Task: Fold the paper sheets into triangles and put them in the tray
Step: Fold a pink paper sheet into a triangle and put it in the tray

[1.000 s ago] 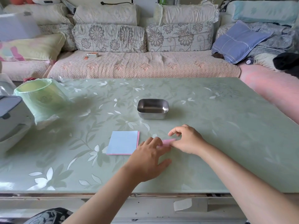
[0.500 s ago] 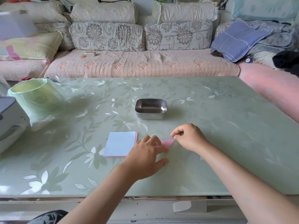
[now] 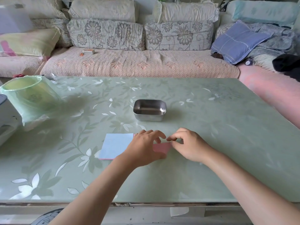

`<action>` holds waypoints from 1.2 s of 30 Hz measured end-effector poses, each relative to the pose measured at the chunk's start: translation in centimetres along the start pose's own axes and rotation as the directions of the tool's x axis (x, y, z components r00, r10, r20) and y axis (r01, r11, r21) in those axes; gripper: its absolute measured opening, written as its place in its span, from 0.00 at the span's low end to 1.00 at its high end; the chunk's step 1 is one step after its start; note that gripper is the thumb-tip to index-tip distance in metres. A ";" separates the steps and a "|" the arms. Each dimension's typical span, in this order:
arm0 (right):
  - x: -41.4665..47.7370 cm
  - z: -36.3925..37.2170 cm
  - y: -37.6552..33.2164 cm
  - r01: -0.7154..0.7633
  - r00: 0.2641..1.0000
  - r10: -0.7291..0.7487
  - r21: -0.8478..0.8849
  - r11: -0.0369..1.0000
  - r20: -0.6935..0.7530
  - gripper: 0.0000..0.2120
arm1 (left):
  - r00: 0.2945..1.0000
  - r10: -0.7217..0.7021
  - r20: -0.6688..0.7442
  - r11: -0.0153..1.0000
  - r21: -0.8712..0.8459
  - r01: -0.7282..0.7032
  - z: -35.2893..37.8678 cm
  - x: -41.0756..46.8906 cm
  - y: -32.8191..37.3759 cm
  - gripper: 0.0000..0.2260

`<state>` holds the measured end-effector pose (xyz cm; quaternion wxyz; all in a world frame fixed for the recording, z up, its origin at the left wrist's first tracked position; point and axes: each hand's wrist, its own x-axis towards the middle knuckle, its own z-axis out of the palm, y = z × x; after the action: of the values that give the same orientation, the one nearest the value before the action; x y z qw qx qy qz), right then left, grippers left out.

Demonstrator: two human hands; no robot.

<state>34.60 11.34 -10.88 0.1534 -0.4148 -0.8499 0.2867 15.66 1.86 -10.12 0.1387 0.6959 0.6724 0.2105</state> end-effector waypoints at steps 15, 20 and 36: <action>0.7 -0.6 -2.0 -0.169 0.985 0.159 0.225 0.960 0.060 0.03 | 0.986 0.164 -0.039 0.984 0.077 -0.160 -0.8 -0.7 -0.3 0.34; 0.9 -1.6 -2.8 -0.286 0.958 0.243 0.520 0.805 0.150 0.05 | 0.951 0.232 -0.205 0.972 0.082 -0.219 -2.0 -0.7 0.1 0.19; 0.0 -0.8 -4.3 -0.056 0.998 0.051 0.426 0.903 0.025 0.08 | 0.989 -0.102 -0.111 0.925 -0.375 0.053 -2.6 -0.5 -0.4 0.01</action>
<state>32.31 9.49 -7.61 0.2268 -0.3925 -0.7561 0.4721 14.09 1.15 -8.07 0.2323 0.6150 0.6549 0.3727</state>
